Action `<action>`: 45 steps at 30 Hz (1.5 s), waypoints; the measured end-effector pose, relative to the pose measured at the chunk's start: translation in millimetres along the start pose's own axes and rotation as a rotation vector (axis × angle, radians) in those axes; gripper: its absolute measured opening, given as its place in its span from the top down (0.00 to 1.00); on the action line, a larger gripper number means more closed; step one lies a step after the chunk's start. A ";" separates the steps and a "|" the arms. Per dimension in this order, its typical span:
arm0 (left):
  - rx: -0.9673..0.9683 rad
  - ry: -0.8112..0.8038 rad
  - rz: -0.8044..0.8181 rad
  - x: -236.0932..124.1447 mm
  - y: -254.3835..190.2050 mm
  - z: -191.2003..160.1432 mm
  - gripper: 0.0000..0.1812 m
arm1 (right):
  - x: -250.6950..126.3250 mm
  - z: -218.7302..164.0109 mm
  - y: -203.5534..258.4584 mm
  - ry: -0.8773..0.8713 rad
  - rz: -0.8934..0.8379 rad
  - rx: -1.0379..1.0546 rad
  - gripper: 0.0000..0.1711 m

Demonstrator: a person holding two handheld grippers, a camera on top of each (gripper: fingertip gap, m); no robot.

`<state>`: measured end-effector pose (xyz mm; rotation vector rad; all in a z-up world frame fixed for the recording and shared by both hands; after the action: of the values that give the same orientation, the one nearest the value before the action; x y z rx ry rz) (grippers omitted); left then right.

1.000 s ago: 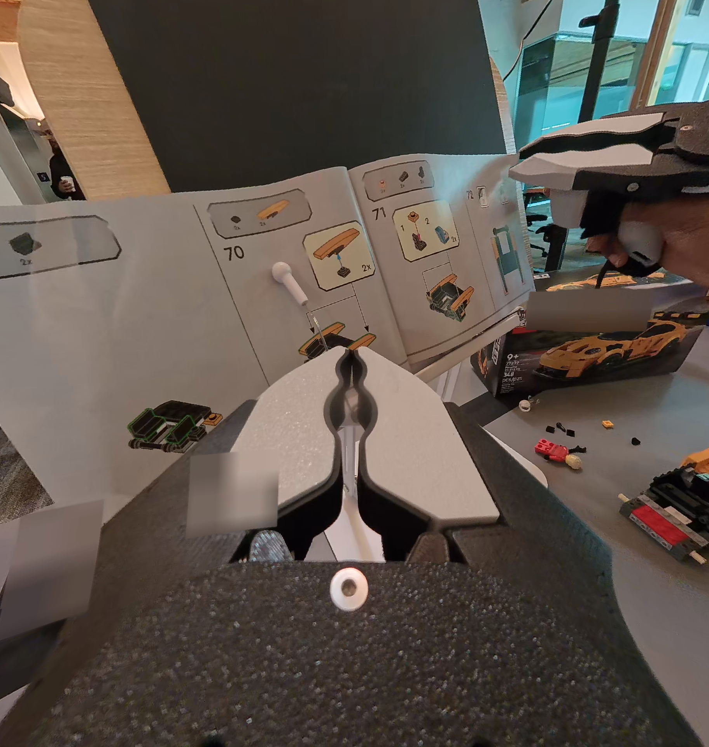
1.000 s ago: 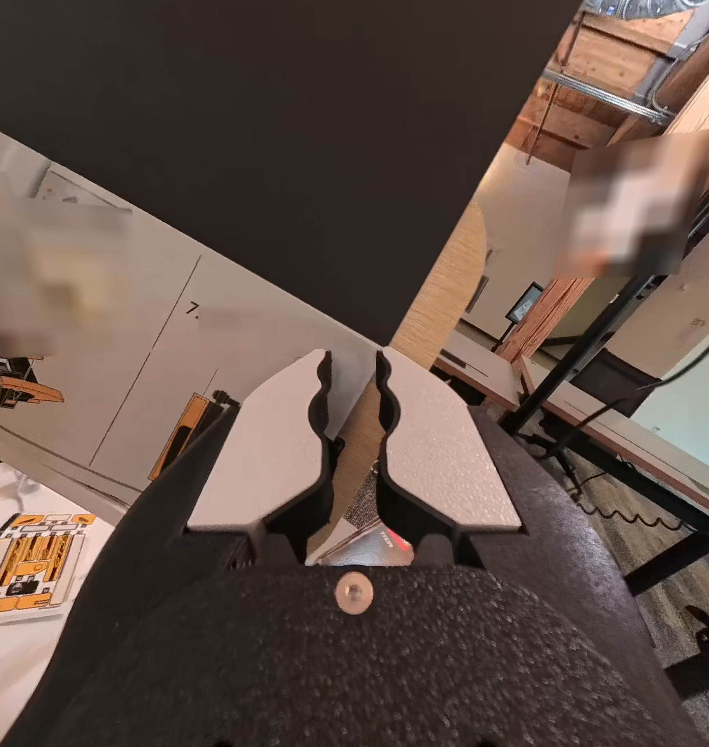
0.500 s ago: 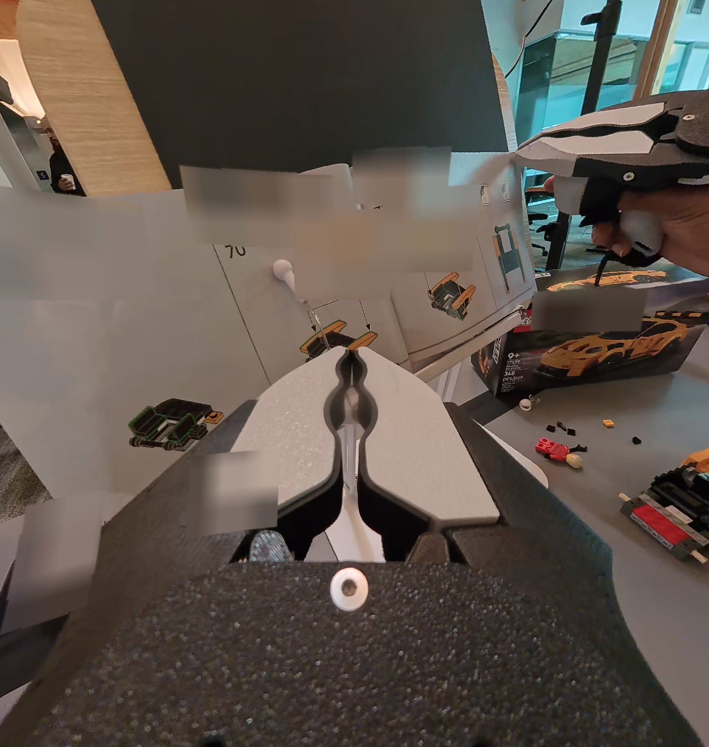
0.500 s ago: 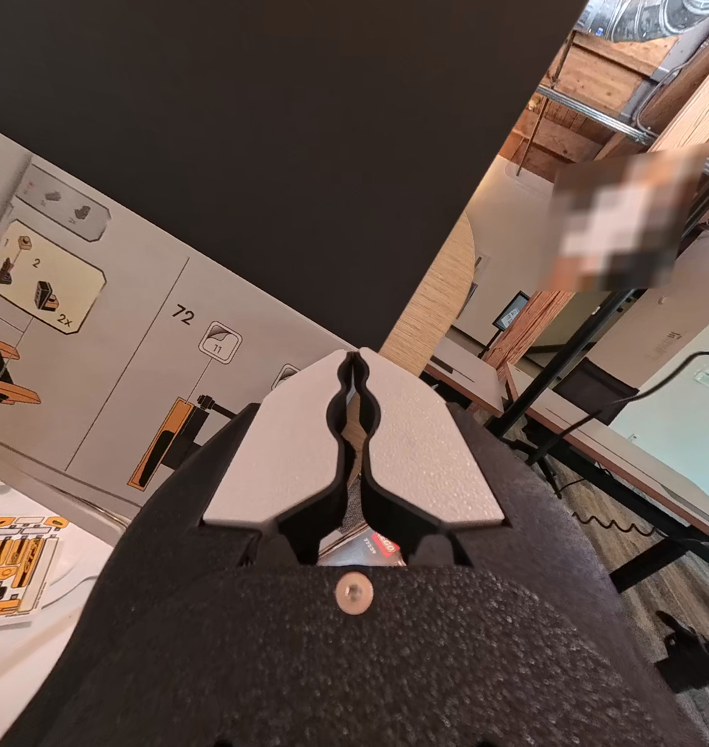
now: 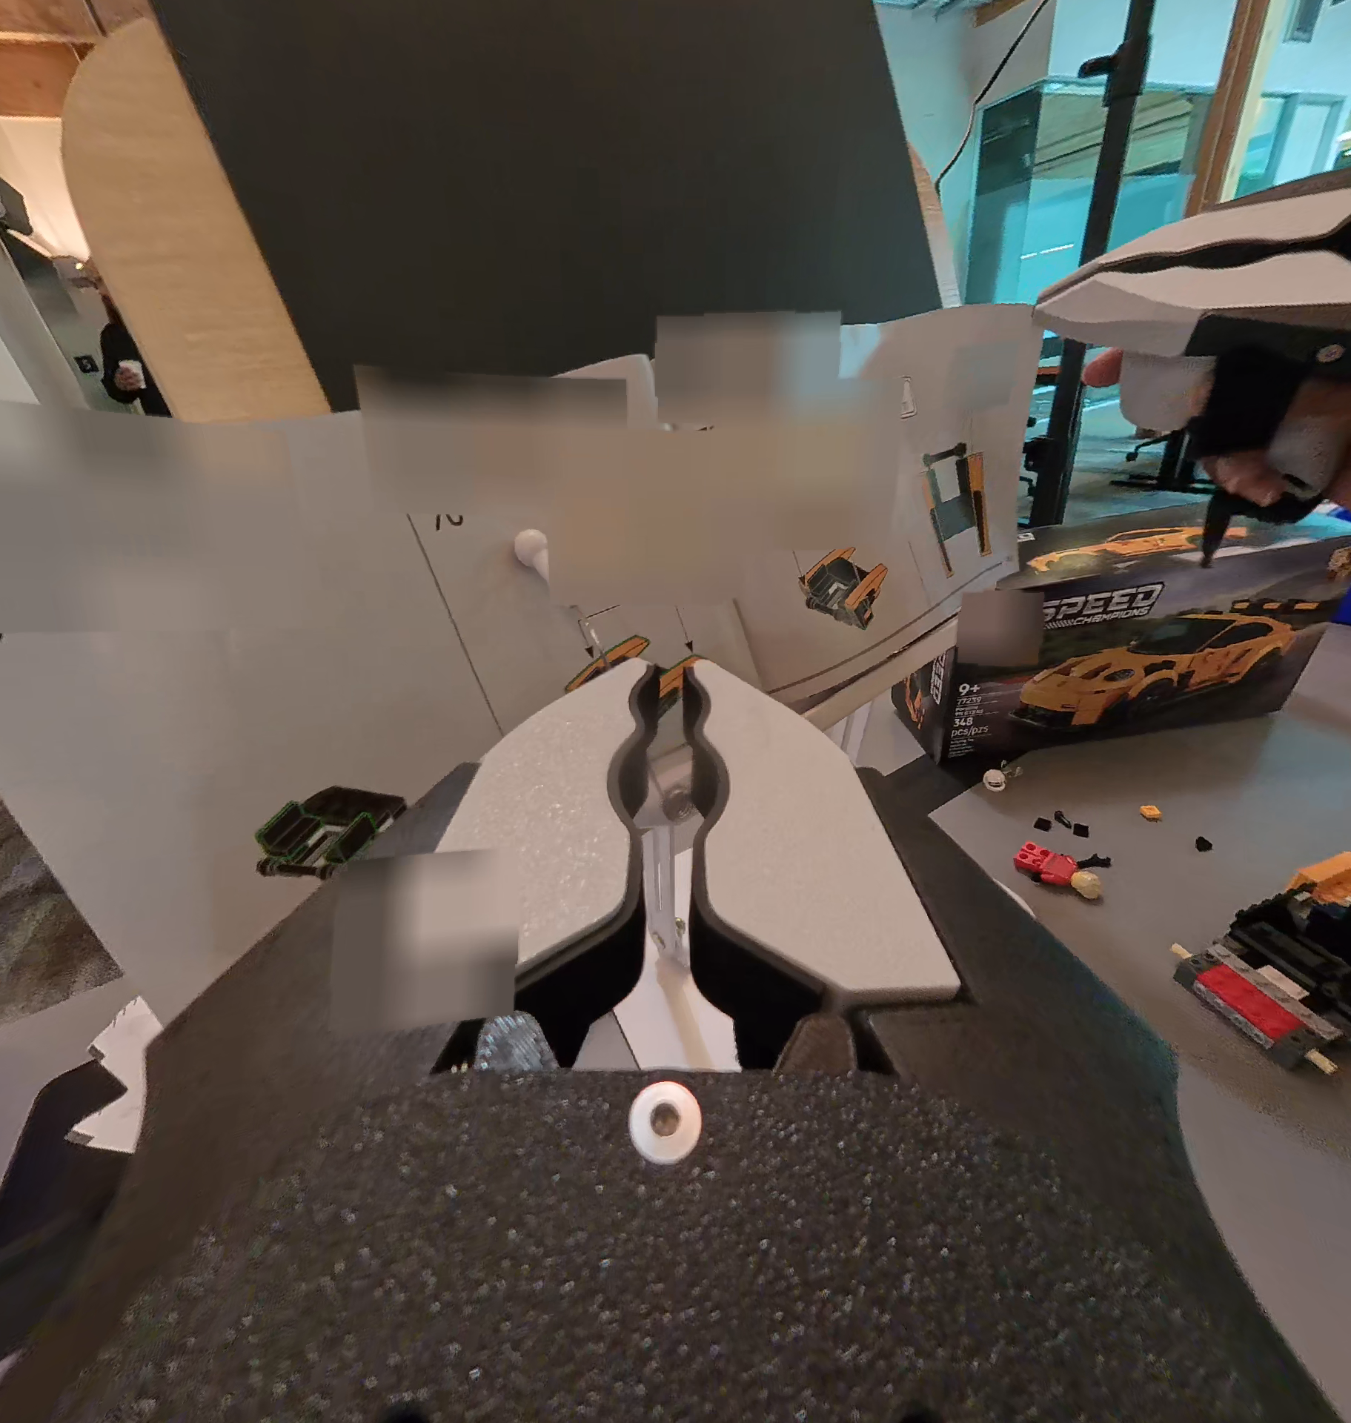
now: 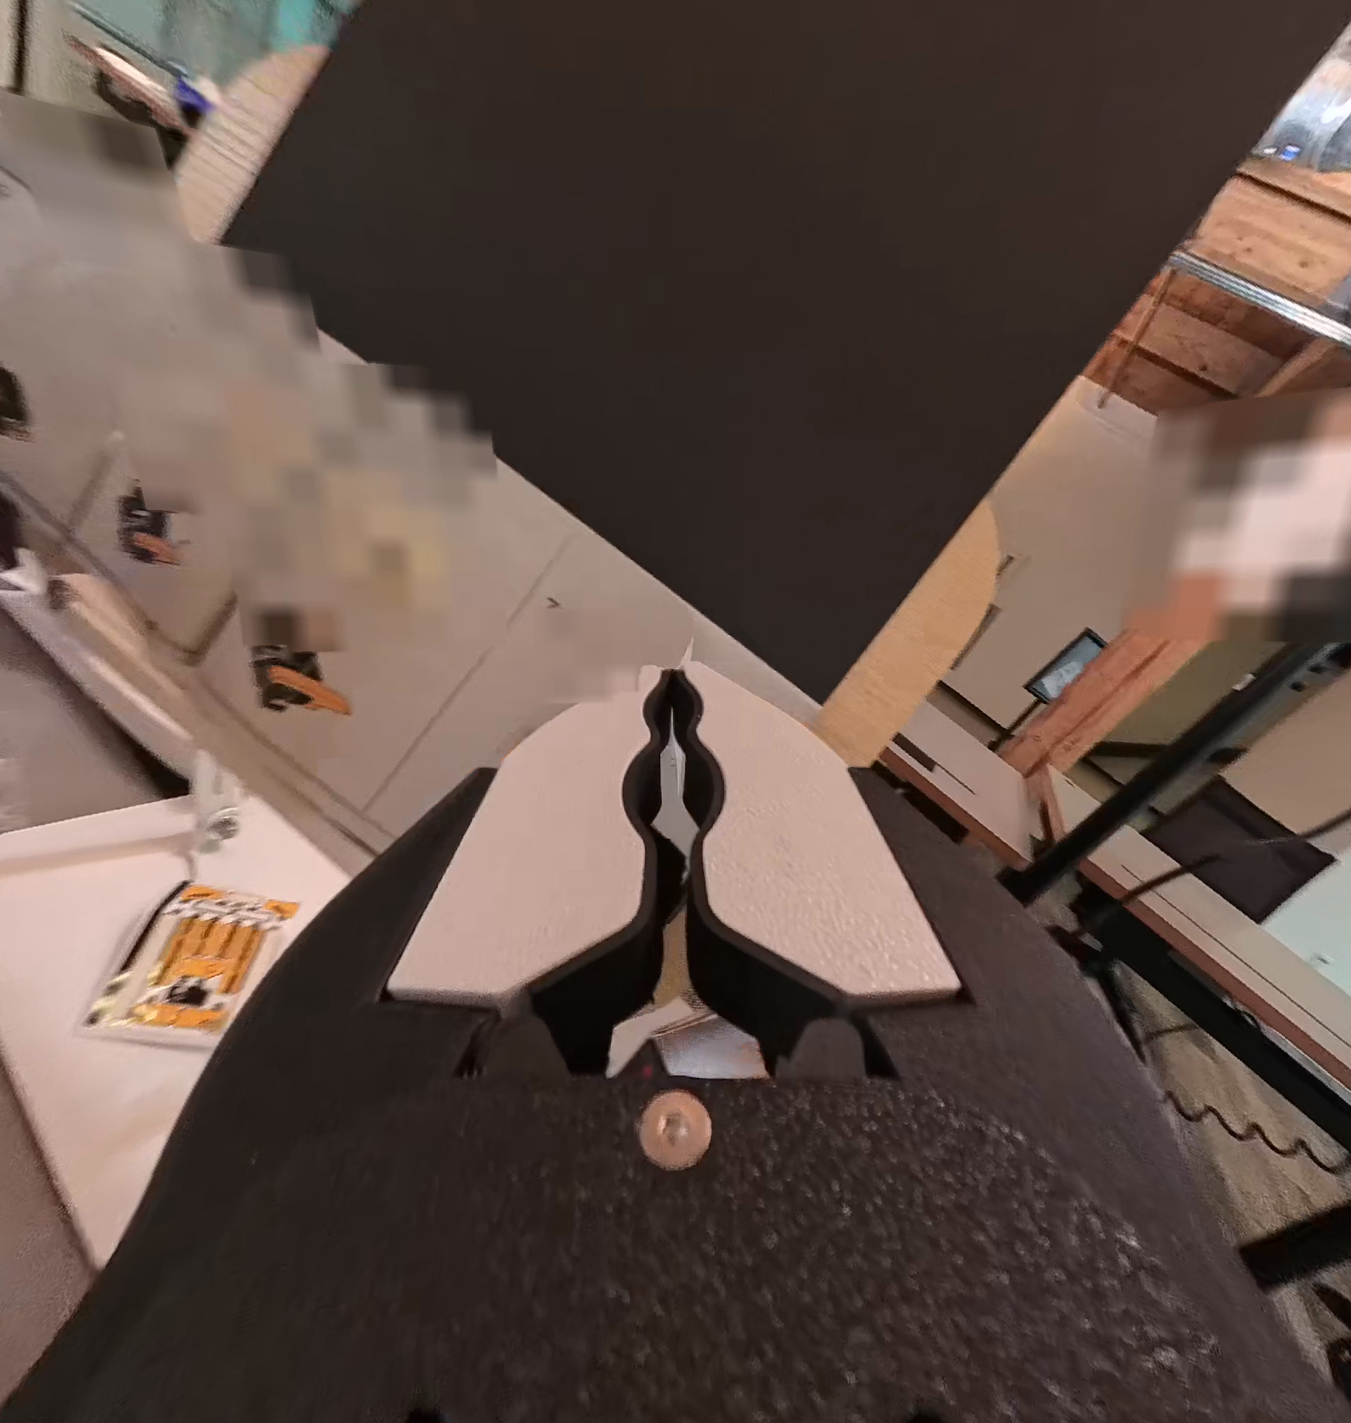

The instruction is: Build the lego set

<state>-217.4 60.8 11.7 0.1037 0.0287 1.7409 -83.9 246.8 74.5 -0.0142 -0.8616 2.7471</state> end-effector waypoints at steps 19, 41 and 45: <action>-0.122 0.276 0.017 35.0 22.5 -16.7 0.99 | -7.1 106.0 98.9 0.052 0.420 0.132 1.00; -1.061 -0.066 -0.166 -4.0 36.8 -62.6 0.98 | 153.6 128.8 225.4 0.252 0.446 0.048 1.00; -1.075 -0.075 -0.183 -3.9 37.0 -64.5 0.98 | 158.6 150.1 249.4 0.129 0.557 0.027 0.94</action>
<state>-258.6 53.0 -49.9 -0.6014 -0.9099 1.3730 -311.1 5.5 68.8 -0.4910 -0.8917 3.2158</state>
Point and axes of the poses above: each gripper's, where its closed fingertips meet, x out along the fingers, z out of its top, y = z × x across the jaws, the point moved 2 cm from there along -x, back along the fingers, and after that the axes turned 3 degrees about -x, right-handed, at the moved point
